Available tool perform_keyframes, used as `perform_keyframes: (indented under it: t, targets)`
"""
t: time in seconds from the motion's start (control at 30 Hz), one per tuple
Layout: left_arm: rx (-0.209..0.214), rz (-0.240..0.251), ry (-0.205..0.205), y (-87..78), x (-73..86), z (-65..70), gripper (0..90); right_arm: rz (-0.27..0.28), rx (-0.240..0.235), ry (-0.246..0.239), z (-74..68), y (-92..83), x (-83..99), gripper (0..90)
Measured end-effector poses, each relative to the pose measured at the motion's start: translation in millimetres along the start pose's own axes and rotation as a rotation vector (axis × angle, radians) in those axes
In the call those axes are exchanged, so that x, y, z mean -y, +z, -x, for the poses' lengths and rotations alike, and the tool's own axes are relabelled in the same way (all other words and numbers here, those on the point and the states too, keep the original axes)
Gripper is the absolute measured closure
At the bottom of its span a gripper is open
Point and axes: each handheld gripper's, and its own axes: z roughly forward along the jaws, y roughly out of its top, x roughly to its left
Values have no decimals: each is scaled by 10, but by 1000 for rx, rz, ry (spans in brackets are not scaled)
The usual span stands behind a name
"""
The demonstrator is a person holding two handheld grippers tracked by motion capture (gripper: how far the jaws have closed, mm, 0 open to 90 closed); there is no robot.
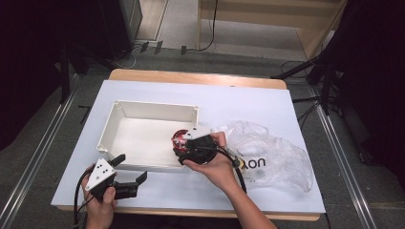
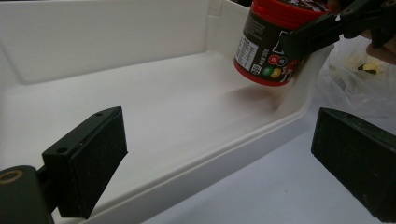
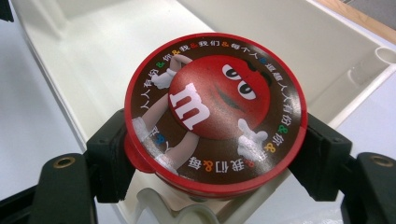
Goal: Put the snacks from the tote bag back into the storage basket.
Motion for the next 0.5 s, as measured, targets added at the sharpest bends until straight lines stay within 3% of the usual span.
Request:
perform_keyframes:
  t: [0.3, 0.5]
  targets:
    - [1, -2, -1, 6, 1, -2, 35, -2, 14, -15, -15, 6, 7, 253]
    - [4, -4, -5, 14, 3, -7, 35, 21, 37, 20, 8, -49, 8, 320]
